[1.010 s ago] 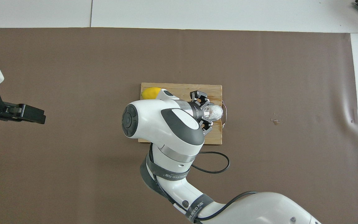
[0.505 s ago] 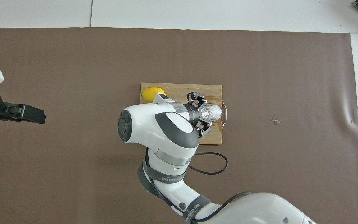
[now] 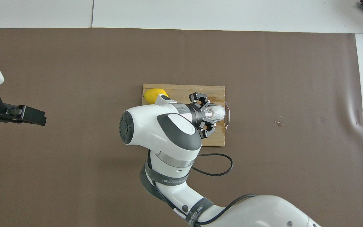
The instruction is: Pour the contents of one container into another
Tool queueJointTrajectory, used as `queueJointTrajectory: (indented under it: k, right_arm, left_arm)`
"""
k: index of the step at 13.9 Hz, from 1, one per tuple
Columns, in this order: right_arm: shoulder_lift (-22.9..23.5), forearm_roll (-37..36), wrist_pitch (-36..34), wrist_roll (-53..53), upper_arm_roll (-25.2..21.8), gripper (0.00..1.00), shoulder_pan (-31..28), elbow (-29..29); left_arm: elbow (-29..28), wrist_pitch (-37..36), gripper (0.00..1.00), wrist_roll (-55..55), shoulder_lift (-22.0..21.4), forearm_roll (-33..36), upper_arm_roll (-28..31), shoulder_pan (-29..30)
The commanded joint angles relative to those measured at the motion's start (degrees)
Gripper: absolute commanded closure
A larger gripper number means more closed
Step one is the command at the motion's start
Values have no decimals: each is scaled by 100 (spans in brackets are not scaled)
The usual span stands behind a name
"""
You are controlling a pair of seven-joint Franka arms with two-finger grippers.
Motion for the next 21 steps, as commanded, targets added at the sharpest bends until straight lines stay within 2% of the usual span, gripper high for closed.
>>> queueJointTrajectory:
  k: [1,4,21]
  right_arm:
    - [158,-181,-215,-213,127,100,-26,214]
    - [325,-234,-382,-292,189,100,1,530]
    - [430,-673,-523,-652,409,100,27,566]
  left_arm:
    - [-159,54,0,20,-142,65,22,-8]
    - [-159,54,0,20,-142,65,22,-8]
    - [-141,36,0,28,-142,73,22,-16]
